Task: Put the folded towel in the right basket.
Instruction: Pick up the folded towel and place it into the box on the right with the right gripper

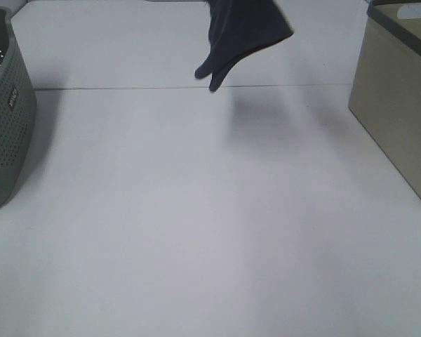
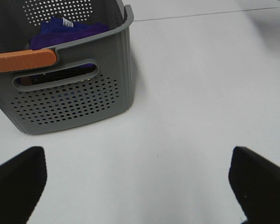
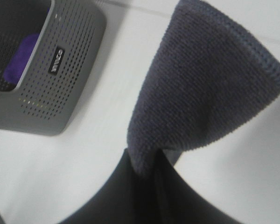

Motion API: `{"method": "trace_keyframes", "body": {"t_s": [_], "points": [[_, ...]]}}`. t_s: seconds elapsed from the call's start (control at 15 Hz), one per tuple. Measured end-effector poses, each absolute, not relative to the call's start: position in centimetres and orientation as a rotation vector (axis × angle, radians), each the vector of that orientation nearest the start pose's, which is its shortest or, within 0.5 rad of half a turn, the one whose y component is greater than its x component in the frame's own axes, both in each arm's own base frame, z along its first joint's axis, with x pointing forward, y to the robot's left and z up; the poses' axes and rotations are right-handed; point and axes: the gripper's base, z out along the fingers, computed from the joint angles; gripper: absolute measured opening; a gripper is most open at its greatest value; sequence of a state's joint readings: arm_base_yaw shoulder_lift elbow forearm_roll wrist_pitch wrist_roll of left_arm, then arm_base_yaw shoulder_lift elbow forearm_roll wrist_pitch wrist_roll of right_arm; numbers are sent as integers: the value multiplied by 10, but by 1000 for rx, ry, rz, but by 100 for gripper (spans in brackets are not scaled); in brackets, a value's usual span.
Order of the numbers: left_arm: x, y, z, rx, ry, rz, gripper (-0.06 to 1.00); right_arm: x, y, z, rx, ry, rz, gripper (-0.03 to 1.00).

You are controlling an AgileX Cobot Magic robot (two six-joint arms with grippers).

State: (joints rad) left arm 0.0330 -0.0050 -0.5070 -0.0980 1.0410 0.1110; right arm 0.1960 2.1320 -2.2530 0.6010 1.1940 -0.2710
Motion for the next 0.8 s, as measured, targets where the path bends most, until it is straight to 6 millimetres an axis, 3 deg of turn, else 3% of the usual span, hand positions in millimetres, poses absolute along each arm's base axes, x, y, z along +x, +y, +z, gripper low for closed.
{"method": "trace_keyframes", "body": {"t_s": [0.2, 0.33, 0.6, 0.8], "points": [[-6, -8, 281, 82, 2007, -25, 99, 455, 47, 419, -337, 2216, 531, 6], [-6, -8, 281, 82, 2007, -25, 99, 450, -10, 442, -217, 2145, 414, 6], [-6, -8, 281, 82, 2007, -25, 99, 442, -78, 446, -66, 2153, 253, 6], [-6, -8, 281, 82, 2007, -25, 99, 438, -108, 440, -5, 2201, 60, 6]]}}
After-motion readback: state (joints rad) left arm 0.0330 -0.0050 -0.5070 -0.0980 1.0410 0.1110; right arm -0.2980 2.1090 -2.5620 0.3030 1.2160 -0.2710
